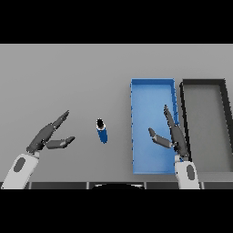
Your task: Pick up the blue pipe and place it into the blue bin.
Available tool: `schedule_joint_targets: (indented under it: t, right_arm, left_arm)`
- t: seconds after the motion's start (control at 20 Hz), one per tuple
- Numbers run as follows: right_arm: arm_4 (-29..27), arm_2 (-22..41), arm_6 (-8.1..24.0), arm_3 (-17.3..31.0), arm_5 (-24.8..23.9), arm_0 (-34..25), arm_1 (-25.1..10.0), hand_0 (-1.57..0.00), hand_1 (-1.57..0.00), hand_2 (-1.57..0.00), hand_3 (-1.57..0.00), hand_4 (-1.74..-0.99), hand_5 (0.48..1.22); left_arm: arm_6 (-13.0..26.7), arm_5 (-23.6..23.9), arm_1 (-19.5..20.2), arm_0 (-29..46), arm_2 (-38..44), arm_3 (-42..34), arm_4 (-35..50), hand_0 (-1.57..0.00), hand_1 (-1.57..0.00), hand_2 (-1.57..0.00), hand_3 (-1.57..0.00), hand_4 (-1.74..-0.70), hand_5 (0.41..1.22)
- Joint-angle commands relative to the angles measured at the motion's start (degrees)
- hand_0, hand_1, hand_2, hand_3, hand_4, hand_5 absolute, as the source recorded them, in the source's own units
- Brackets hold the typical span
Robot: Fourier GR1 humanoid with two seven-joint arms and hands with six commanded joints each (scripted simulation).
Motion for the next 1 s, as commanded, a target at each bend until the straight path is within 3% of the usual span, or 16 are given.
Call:
schedule_joint_targets:
  t: [0.0, 0.1, 0.35, 0.85, 0.95]
  right_arm:
    - [-0.3, -0.2, -0.1, -0.2, 0.1, 0.1, -0.1, 0.00, 0.00, 0.00, 0.00, -1.229, 0.606]
    - [-0.1, 0.1, -1.0, -0.1, -0.1, 0.5, 0.4, 0.00, 0.00, 0.00, 0.00, -1.239, 0.606]
    - [-0.2, 0.0, -0.3, 0.1, -0.2, -0.2, 0.6, 0.00, 0.00, 0.00, 0.00, -1.262, 0.617]
    - [-1.4, -0.8, 0.2, -1.8, 0.1, 1.3, 0.3, 0.00, 0.00, 0.00, 0.00, -1.274, 0.605]
    - [-0.9, -0.7, 0.2, -1.4, -0.2, 1.1, 0.4, 0.00, 0.00, 0.00, 0.00, -1.266, 0.598]
  left_arm:
    - [1.8, -0.2, -0.5, -0.1, -1.3, -1.1, -0.2, 0.00, 0.00, 0.00, 0.00, -1.05, 0.513]
    - [3.9, -1.3, -0.8, -0.4, -3.1, -2.3, -0.6, 0.00, 0.00, 0.00, 0.00, -1.08, 0.488]
    - [4.1, -2.3, -3.9, -1.9, -7.2, -2.3, -3.7, 0.00, 0.00, 0.00, 0.00, -1.10, 0.447]
    - [6.7, -3.0, -16.3, -9.3, -11.7, 7.7, -5.7, 0.00, 0.00, 0.00, 0.00, -1.12, 0.448]
    - [5.1, -1.8, -17.6, -10.2, -12.4, 10.0, -8.3, 0.00, 0.00, 0.00, 0.00, -1.10, 0.441]
